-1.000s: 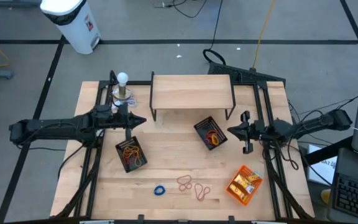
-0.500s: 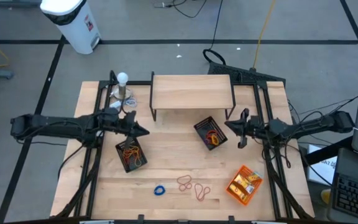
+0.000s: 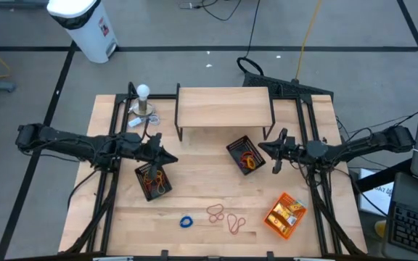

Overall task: Pick & Place Office Desk Supplies
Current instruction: Put the red rubber band into the left black bin

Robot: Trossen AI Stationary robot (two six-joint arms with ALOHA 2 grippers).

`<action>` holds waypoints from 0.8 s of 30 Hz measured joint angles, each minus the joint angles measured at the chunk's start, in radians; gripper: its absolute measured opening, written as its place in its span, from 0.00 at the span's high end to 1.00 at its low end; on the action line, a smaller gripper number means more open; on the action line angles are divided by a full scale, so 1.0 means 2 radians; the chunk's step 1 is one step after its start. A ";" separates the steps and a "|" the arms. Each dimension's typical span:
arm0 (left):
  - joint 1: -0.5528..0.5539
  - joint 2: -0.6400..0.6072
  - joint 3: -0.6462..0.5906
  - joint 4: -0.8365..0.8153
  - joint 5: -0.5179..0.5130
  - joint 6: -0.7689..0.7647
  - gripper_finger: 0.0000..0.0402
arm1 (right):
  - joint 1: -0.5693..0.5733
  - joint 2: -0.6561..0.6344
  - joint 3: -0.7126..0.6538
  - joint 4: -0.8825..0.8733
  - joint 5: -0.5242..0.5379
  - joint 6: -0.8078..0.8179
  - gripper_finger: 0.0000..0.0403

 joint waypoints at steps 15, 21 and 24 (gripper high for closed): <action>-0.042 0.000 0.001 -0.014 -0.058 -0.022 0.98 | 0.005 0.007 0.000 0.005 0.000 0.018 0.98; -0.055 0.000 0.001 0.002 -0.069 -0.027 0.98 | 0.015 0.007 0.000 0.018 0.001 0.016 0.98; -0.061 0.000 0.001 0.022 -0.050 -0.024 0.98 | 0.018 0.007 0.000 0.019 0.001 0.015 0.98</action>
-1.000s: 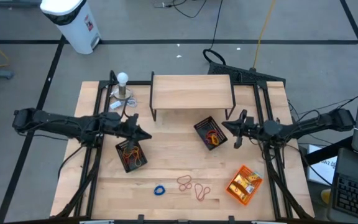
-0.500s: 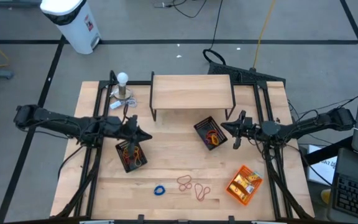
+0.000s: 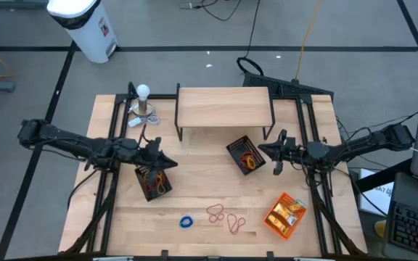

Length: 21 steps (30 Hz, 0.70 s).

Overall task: Pick & Place Office Desk Supplies
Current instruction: Put the red rubber band into the left black bin

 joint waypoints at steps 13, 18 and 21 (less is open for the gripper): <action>-0.043 0.098 0.029 -0.013 -0.037 -0.056 0.98 | 0.012 0.009 0.000 0.024 0.002 0.002 0.98; -0.063 0.178 0.088 -0.062 -0.037 -0.052 0.98 | 0.012 0.024 0.000 0.041 0.002 0.004 0.98; -0.074 0.218 0.125 -0.082 -0.037 -0.041 0.98 | 0.012 0.034 0.000 0.043 0.002 0.013 0.98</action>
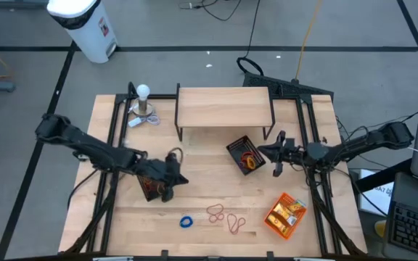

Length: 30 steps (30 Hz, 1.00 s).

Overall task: Pick & Place Office Desk Supplies
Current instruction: Put the red rubber band into the left black bin

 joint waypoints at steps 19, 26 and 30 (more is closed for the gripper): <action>-0.058 0.219 0.203 -0.142 0.034 -0.005 0.69 | 0.000 0.032 0.000 0.043 -0.002 0.027 0.98; -0.078 0.224 0.209 -0.178 0.054 -0.015 0.47 | 0.013 0.039 0.000 0.043 -0.001 0.027 0.98; -0.093 0.224 0.209 -0.192 0.054 -0.015 0.44 | 0.021 0.045 0.000 0.043 0.000 0.026 0.98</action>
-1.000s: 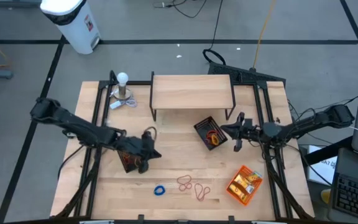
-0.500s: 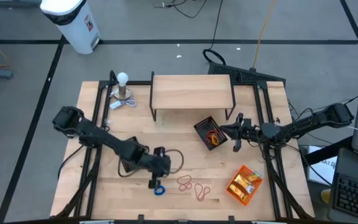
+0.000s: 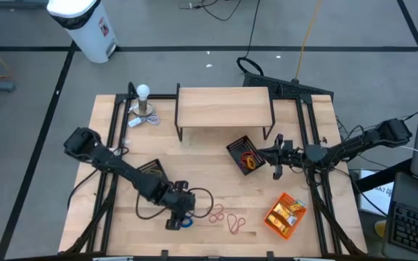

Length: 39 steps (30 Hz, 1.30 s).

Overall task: Pick & Place Office Desk Supplies
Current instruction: Put the red rubber band into the left black bin

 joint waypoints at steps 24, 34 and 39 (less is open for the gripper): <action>0.052 0.167 0.165 0.041 -0.020 0.096 0.42 | 0.031 0.018 0.002 0.013 0.026 -0.009 0.98; 0.053 0.224 0.197 0.010 -0.011 0.085 0.38 | 0.031 0.030 0.002 0.016 0.026 -0.010 0.98; 0.055 0.239 0.198 -0.002 -0.019 0.084 0.44 | 0.030 0.030 0.002 0.019 0.026 -0.011 0.98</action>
